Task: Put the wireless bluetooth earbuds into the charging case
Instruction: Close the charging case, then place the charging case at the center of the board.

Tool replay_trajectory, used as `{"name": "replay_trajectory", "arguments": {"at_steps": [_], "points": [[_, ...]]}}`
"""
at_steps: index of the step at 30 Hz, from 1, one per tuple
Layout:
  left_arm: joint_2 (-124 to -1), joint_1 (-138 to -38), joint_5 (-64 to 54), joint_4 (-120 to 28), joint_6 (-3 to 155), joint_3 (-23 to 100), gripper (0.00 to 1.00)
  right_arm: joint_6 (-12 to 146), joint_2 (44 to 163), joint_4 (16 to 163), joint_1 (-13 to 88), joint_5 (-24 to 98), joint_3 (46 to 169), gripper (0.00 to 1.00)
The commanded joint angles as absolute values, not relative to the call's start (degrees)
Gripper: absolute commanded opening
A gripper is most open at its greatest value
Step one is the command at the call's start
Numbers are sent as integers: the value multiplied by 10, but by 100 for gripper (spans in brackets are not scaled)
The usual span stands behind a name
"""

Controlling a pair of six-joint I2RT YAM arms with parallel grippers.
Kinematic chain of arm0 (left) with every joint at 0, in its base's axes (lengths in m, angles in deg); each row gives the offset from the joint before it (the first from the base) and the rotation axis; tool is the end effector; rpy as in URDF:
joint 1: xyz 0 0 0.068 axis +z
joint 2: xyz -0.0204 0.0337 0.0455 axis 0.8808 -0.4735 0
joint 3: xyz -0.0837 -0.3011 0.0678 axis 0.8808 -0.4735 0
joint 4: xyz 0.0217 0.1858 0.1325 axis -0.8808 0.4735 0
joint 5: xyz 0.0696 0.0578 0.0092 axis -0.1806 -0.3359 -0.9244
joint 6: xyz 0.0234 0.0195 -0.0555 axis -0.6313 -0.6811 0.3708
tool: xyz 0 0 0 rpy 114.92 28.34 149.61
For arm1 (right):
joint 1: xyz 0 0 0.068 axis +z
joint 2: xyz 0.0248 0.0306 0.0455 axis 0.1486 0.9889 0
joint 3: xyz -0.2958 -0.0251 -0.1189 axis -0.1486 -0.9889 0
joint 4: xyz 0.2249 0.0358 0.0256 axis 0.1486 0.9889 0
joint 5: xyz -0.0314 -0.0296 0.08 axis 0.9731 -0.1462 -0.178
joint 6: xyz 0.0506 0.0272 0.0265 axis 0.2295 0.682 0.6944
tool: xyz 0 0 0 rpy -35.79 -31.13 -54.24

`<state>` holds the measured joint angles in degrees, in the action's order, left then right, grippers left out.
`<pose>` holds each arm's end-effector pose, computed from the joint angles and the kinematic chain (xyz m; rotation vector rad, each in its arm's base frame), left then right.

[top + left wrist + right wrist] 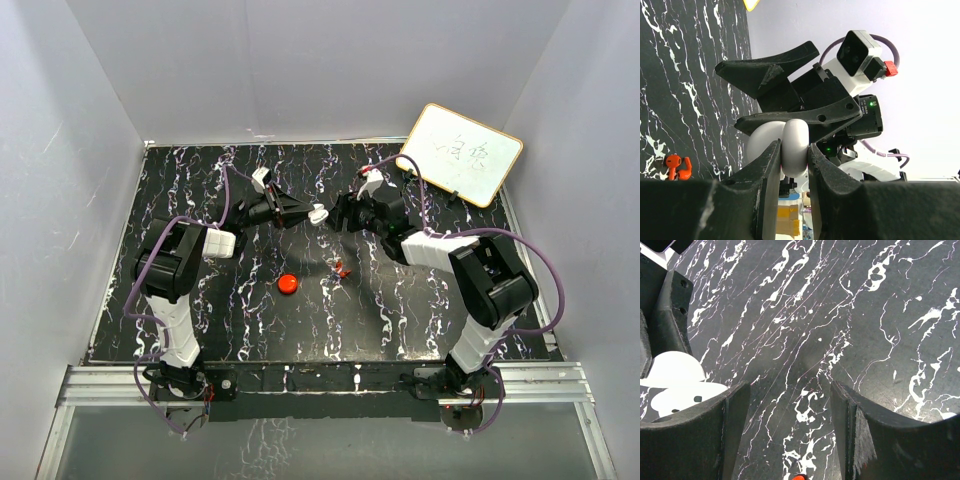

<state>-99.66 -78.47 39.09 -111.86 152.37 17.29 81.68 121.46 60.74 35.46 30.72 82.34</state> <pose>0.3673 -0.1508 0.2606 -0.2082 1.9103 -2.0075 0.3222 0.1772 0.2631 -0.2701 1.9766 0.7977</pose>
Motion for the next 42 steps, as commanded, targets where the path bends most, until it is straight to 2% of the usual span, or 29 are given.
{"name": "replay_trajectory", "arguments": {"at_steps": [1,15,23,26,32,34,37,42], "points": [[-987,-790,396,-1134,1516,177,0,824,1179,543,357,271,818,63],[-990,-790,386,-1091,1491,193,0,823,1170,554,357,273,814,64],[-976,-789,364,-1016,1428,183,0,813,1162,670,357,411,824,64],[-975,-789,345,-963,1371,184,0,804,1135,685,358,467,800,68],[-977,-789,293,-867,1276,194,0,788,1075,689,357,496,763,69],[-983,-789,277,-852,1254,200,0,779,1058,690,357,495,755,76],[-1006,-789,258,-846,1237,212,0,766,1038,692,358,499,746,97],[-1047,-790,236,-844,1225,243,0,754,1017,696,358,505,731,98]]}}
